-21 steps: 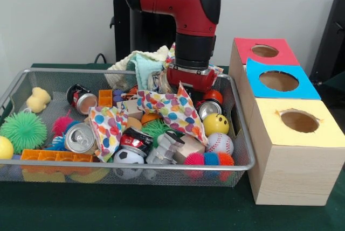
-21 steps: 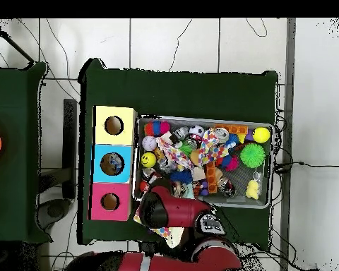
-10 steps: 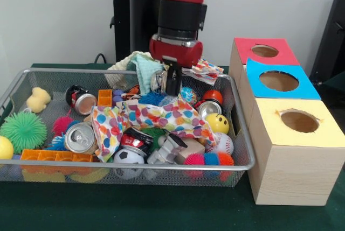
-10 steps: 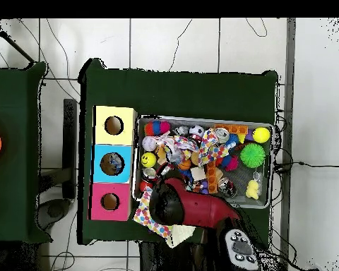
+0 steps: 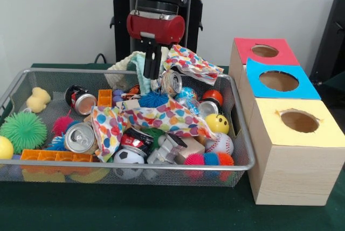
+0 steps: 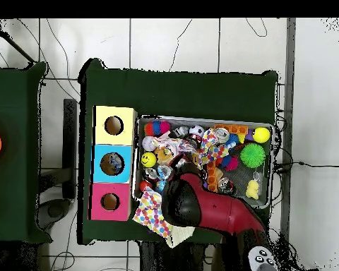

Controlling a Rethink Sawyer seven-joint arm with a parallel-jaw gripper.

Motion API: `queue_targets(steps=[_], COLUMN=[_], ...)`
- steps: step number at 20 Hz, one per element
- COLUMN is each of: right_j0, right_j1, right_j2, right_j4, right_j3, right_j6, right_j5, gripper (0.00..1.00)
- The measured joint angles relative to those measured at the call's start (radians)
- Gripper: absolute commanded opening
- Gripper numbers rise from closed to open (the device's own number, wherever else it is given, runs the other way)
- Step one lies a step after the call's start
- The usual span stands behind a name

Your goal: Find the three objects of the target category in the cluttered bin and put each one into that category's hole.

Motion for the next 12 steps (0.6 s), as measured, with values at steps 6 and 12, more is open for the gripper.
queue_targets(steps=[6, 12], right_j0=[0.003, 0.030], right_j1=[0.006, 0.038], right_j2=[0.001, 0.001], right_j4=[0.000, 0.000], right_j3=[0.001, 0.001], right_j6=[0.000, 0.000], right_j5=[0.000, -0.012], gripper=[0.00, 0.00])
